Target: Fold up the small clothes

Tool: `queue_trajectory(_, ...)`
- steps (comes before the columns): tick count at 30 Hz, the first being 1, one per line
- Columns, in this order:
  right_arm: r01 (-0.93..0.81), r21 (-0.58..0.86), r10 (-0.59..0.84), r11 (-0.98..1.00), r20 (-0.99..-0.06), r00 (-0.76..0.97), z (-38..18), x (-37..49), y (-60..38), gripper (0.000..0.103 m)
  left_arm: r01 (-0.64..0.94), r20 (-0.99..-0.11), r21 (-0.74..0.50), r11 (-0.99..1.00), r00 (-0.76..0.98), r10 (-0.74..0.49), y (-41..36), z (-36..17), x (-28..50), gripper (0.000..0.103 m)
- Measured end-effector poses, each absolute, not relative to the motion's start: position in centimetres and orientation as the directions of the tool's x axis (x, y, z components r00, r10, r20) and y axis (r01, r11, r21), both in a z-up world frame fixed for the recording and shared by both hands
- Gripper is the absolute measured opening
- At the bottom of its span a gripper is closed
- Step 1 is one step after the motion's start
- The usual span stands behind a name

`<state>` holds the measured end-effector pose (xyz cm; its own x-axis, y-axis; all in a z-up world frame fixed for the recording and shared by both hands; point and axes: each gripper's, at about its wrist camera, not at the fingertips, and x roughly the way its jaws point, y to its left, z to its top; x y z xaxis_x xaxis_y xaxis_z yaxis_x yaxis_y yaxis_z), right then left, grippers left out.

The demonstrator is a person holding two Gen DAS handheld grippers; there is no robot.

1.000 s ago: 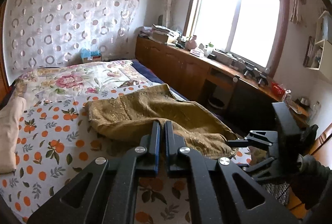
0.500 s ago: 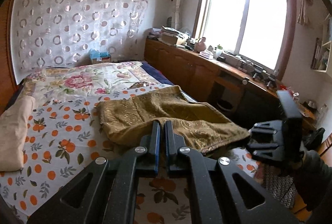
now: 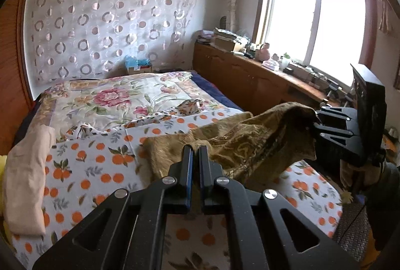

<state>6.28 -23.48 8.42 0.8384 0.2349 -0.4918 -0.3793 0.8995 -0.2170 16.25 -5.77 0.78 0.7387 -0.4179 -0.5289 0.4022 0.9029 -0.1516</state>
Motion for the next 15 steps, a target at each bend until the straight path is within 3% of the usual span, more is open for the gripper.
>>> queue_trajectory(15,-0.444,-0.149,0.284,0.884,-0.583,0.761,5.4,16.0,-24.7,0.007,0.361,-0.65,-0.11,0.926,0.679,-0.341,-6.4,-3.3,24.5,0.005)
